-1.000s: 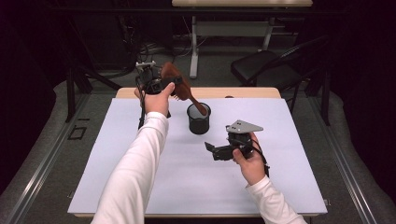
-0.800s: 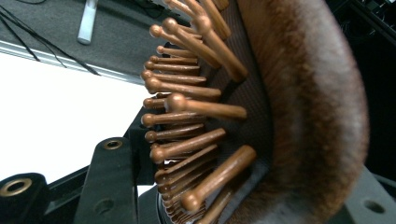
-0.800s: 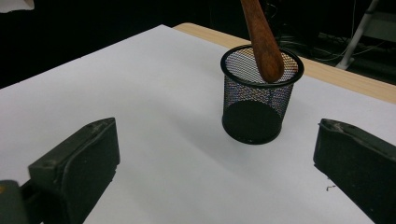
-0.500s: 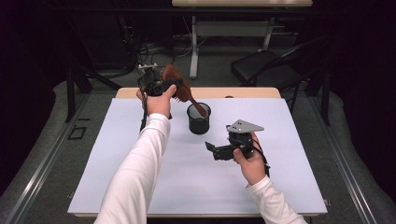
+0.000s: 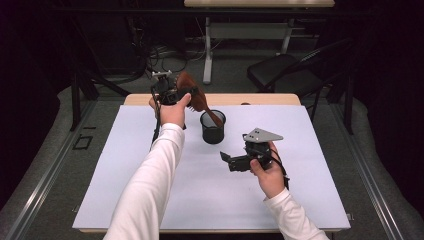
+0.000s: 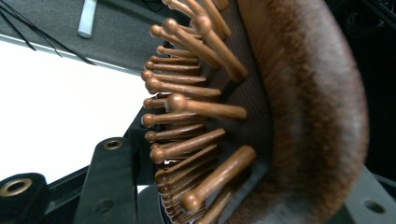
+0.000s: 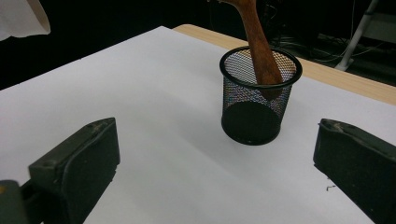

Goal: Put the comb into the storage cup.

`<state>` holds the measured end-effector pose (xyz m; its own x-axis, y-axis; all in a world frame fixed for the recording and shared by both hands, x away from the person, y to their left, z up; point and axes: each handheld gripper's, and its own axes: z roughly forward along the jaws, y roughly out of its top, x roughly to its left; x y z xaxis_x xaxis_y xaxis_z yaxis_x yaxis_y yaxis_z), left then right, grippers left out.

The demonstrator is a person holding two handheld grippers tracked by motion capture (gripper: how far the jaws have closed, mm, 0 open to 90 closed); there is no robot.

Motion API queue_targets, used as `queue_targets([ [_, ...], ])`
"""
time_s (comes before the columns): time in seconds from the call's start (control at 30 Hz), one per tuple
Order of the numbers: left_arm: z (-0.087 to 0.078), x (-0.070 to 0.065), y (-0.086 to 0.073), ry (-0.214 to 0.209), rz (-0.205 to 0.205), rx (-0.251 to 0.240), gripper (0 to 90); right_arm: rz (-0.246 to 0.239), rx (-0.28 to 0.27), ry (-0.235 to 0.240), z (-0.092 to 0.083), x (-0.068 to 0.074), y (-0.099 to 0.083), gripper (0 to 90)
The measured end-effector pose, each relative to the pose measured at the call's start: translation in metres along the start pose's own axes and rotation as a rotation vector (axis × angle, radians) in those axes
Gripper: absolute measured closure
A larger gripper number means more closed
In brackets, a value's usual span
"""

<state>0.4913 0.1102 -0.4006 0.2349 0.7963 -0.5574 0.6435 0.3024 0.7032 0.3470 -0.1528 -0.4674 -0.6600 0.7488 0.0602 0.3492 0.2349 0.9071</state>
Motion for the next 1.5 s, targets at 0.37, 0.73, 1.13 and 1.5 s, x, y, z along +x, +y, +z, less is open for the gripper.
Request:
queue_targets([
  [0.37,0.006,0.001,-0.005,0.005,0.003,0.008,47.8,0.002,0.0,0.001,0.0,0.0,0.0,0.0],
  [0.73,0.01,0.005,-0.01,0.011,0.002,0.017,47.8,-0.003,0.003,0.003,0.001,0.001,0.0,0.0],
  [1.13,0.016,0.007,-0.013,0.019,0.003,0.026,47.8,0.003,-0.008,-0.004,-0.002,-0.003,0.001,0.4],
  [1.5,0.022,0.01,-0.019,0.028,0.0,0.032,47.8,0.048,-0.036,-0.035,-0.015,-0.02,0.006,0.4],
])
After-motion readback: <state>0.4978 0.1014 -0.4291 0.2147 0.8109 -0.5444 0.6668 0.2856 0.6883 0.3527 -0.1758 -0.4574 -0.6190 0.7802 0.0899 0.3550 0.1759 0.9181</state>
